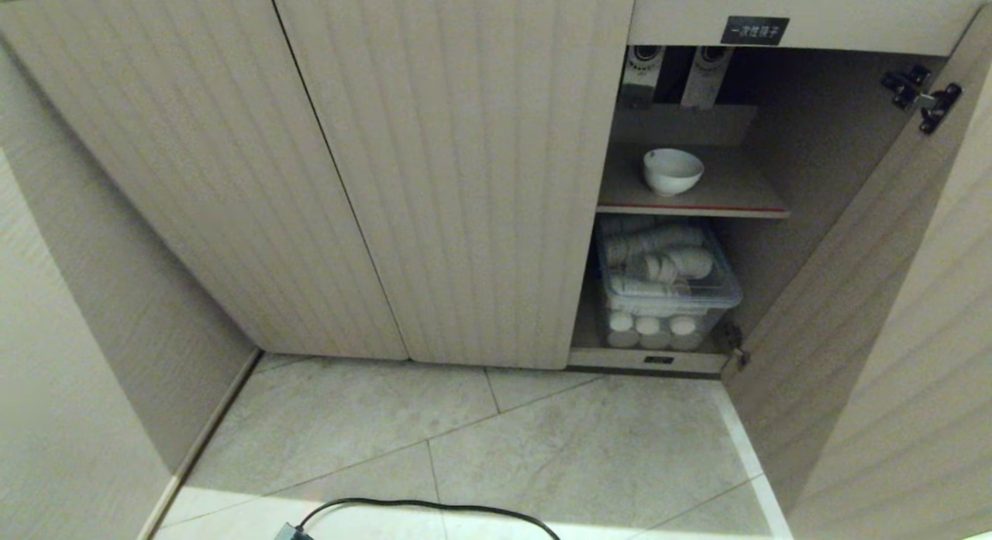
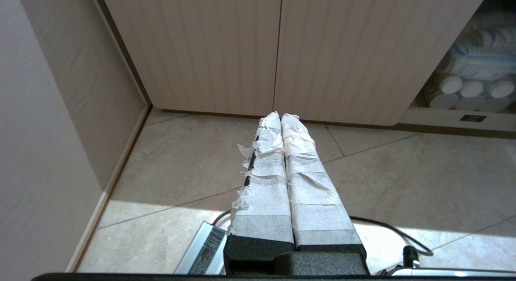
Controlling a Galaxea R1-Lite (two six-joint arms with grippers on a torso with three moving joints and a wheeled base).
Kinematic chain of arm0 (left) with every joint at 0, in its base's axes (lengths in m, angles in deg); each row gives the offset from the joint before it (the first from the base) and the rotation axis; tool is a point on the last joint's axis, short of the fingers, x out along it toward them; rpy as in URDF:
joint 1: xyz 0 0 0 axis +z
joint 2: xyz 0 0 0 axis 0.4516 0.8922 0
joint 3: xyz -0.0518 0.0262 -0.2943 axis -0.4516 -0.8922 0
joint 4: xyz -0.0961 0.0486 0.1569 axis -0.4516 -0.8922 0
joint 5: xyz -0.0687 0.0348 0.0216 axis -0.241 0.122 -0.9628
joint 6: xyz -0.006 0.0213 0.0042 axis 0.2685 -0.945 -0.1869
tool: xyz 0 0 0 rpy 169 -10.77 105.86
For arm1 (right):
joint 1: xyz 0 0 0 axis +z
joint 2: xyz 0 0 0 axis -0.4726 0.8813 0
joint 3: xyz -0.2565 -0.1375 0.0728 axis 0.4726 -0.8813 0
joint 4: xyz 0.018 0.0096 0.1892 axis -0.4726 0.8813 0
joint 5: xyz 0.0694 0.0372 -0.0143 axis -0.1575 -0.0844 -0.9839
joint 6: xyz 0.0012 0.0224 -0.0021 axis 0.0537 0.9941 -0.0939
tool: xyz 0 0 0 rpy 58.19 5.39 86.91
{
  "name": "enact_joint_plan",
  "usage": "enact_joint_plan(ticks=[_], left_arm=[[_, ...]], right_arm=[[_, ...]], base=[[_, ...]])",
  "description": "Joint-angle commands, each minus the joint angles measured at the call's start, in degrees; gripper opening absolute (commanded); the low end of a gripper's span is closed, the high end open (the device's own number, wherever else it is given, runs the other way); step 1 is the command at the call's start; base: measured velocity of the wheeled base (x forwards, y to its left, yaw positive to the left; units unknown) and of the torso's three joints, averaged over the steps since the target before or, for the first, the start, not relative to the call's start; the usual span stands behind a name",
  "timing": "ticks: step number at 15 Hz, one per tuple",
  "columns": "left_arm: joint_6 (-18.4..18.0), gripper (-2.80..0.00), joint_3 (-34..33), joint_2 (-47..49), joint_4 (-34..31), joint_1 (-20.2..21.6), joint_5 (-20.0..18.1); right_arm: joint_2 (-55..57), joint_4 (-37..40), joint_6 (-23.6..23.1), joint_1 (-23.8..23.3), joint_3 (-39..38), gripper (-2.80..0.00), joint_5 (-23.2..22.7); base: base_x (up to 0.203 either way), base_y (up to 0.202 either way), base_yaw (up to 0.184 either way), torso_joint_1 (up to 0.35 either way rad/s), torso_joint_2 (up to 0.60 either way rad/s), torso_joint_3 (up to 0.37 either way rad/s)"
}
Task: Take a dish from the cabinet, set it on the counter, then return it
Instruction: Take the bowl from the cabinet
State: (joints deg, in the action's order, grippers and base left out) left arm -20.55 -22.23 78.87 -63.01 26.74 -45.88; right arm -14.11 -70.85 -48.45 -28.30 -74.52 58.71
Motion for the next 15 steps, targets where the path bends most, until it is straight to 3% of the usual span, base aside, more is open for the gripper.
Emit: enact_joint_plan(ticks=[1, 15], left_arm=[[0.03, -2.80, 0.00, -0.02, 0.04, 0.01, 0.02], [-0.06, -2.80, 0.06, -0.02, 0.04, 0.01, 0.02]], right_arm=[[0.07, -0.01, 0.00, 0.01, 0.00, -2.80, 0.02], [0.07, -0.01, 0.00, 0.01, 0.00, -2.80, 0.02]], base=[[0.000, 0.000, 0.000, 0.000, 0.00, 0.000], [0.000, 0.000, 0.000, 0.000, 0.00, 0.000]])
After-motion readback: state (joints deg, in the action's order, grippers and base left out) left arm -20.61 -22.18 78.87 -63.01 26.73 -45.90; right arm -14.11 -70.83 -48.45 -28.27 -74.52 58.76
